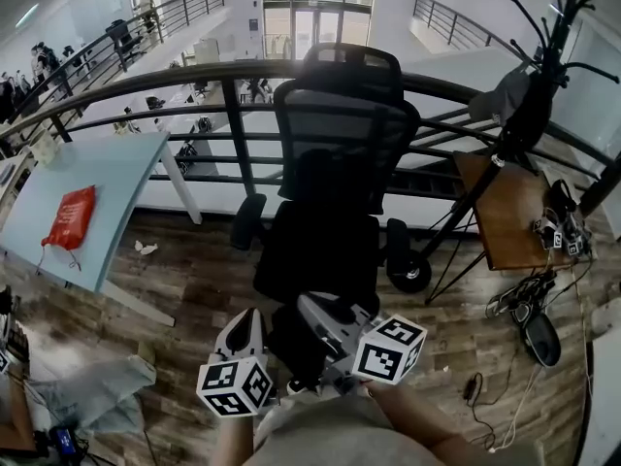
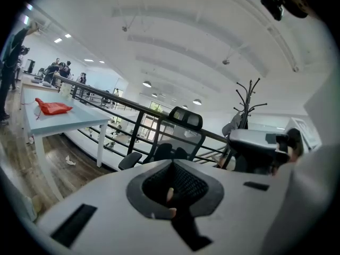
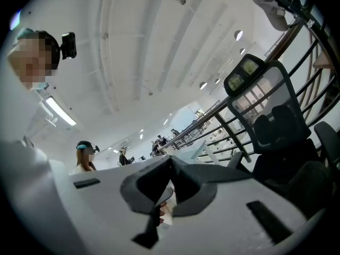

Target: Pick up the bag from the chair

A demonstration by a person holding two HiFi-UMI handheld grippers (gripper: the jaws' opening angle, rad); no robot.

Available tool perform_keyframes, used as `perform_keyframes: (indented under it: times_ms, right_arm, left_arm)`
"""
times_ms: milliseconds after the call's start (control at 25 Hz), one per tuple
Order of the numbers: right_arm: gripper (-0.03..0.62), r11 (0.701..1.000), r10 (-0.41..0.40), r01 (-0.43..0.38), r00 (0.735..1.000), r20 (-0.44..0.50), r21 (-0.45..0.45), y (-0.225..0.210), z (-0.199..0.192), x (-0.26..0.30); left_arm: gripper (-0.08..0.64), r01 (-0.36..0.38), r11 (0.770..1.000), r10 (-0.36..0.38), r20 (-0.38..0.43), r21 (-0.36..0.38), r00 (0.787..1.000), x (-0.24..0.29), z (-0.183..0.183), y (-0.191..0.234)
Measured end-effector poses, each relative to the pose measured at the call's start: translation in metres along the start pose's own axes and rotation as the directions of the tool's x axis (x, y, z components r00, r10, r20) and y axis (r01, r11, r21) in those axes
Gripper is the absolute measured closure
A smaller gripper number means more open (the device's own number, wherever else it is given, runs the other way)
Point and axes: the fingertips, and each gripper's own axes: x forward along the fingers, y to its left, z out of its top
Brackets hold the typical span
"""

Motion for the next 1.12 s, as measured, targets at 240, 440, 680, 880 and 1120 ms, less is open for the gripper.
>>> perform_keyframes:
  times_ms: [240, 440, 680, 880, 1120]
  right_arm:
    - [0.591, 1.000, 0.008, -0.008, 1.000, -0.014, 0.018, 0.008, -0.012, -0.005]
    - [0.591, 0.999, 0.022, -0.021, 1.000, -0.022, 0.026, 0.015, -0.018, -0.005]
    - [0.591, 0.999, 0.026, -0.025, 0.999, -0.042, 0.040, 0.020, -0.028, -0.005]
    - [0.591, 0.998, 0.027, -0.025, 0.999, -0.043, 0.050, 0.019, -0.030, -0.007]
    - [0.592, 0.999, 0.023, -0.021, 0.999, -0.046, 0.040, 0.021, -0.031, -0.006]
  left_arm:
    - [0.557, -0.005, 1.000, 0.005, 0.008, -0.003, 1.000, -0.016, -0.003, -0.001]
    - [0.557, -0.015, 1.000, 0.015, 0.011, -0.002, 1.000, -0.024, -0.005, 0.002]
    - [0.557, -0.018, 1.000, 0.018, 0.003, -0.003, 1.000, -0.028, -0.008, 0.006]
    - [0.558, -0.011, 1.000, 0.011, -0.003, 0.003, 1.000, -0.027, -0.010, 0.004]
    - [0.557, 0.002, 1.000, -0.002, 0.002, 0.007, 1.000, -0.027, -0.007, 0.002]
